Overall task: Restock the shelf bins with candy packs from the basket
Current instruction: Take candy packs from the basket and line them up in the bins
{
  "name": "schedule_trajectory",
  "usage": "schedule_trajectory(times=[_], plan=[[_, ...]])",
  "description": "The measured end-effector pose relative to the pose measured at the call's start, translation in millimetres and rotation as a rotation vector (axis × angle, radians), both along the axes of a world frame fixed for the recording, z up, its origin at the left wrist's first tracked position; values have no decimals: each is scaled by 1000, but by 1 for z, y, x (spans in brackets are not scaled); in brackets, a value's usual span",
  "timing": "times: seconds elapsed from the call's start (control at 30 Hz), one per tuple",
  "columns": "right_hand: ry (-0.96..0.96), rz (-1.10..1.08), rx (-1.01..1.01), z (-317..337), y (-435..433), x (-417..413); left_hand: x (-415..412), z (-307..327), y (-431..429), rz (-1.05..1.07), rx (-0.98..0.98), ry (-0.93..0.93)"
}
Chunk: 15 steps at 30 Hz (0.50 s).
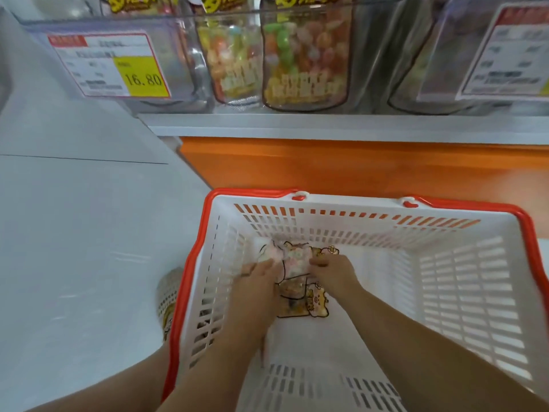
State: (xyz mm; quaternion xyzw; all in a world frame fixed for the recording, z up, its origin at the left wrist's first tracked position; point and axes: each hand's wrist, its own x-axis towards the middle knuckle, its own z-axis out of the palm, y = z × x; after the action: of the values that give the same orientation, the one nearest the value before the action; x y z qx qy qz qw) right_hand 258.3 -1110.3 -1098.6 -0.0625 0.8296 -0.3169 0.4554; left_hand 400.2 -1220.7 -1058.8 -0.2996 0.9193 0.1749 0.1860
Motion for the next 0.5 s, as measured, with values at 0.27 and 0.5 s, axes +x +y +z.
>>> schedule_trajectory(times=[0.27,0.5], plan=[[155,-459,74,-10,70,-5,13,-16,53,-155,443,-72],[763,-309,-142,35,85,-6,-3,-32,49,344,262,103]])
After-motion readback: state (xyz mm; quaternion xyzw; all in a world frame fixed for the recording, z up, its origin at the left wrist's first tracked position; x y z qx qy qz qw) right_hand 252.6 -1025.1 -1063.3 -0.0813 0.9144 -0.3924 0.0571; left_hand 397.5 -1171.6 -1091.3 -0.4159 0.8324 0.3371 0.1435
